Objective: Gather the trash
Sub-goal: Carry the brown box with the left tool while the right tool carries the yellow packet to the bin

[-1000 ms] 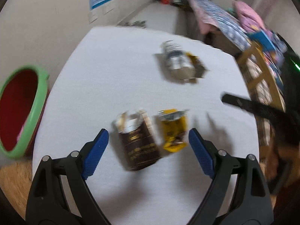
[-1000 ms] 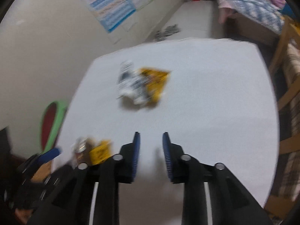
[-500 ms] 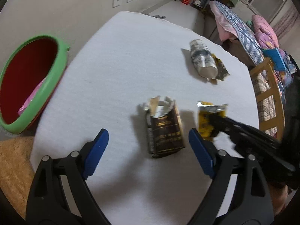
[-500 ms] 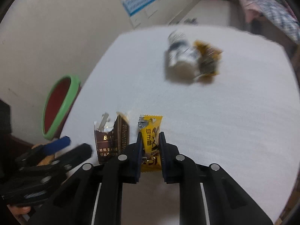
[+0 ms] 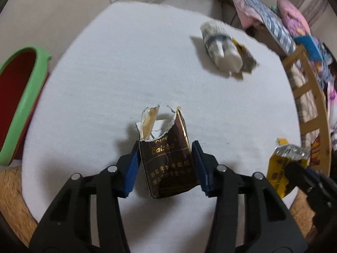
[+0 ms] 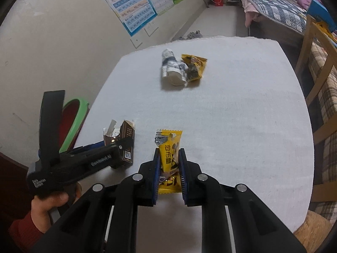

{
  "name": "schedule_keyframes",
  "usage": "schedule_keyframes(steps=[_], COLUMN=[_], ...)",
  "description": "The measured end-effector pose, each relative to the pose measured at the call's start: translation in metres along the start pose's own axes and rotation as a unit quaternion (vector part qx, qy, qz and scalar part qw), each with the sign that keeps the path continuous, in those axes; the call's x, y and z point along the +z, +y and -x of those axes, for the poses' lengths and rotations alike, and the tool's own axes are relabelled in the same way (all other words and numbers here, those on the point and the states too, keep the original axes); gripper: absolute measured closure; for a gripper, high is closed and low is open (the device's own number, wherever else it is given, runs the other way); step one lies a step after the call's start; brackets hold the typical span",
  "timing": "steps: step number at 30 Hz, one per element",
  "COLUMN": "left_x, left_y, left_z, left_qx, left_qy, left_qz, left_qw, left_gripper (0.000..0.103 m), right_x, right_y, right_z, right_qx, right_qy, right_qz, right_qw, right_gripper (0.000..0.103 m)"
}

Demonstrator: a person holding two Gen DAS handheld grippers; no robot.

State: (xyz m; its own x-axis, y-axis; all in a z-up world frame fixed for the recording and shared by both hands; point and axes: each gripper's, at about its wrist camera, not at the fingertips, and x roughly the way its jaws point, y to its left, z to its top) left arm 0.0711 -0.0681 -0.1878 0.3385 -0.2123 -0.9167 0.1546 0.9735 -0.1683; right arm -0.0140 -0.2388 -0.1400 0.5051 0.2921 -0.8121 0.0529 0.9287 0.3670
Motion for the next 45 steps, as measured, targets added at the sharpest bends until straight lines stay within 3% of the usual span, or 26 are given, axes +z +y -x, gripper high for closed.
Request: schedule_keyframes(steps=[5,14,24,45], left_x=[-0.001,0.000,-0.006,-0.014], left_y=[0.012,0.022,0.049,0.103], left_z=[0.046,0.120,0.151,0.176], left_qx=[0.002,0.050,0.077,0.115], left_qy=[-0.048,-0.145,-0.183,-0.212], left_qz=[0.006,-0.027,-0.022,0.019], left_qw=[0.9988,0.9878,0.9799,0.9703], left_gripper=[0.057,0.057,0.057,0.057], right_x=[0.001,0.009,0.014,0.016], right_y=[0.022,0.070,0.111,0.177], right_z=[0.013,0.038,0.041,0.020], right_qx=[0.002,0.010,0.011,0.034], right_qy=[-0.024,-0.065,-0.075,-0.061], right_qz=[0.019,0.057,0.092,0.150], right_qw=[1.000,0.996,0.993,0.986], right_gripper=[0.086,0.085,0.085,0.085])
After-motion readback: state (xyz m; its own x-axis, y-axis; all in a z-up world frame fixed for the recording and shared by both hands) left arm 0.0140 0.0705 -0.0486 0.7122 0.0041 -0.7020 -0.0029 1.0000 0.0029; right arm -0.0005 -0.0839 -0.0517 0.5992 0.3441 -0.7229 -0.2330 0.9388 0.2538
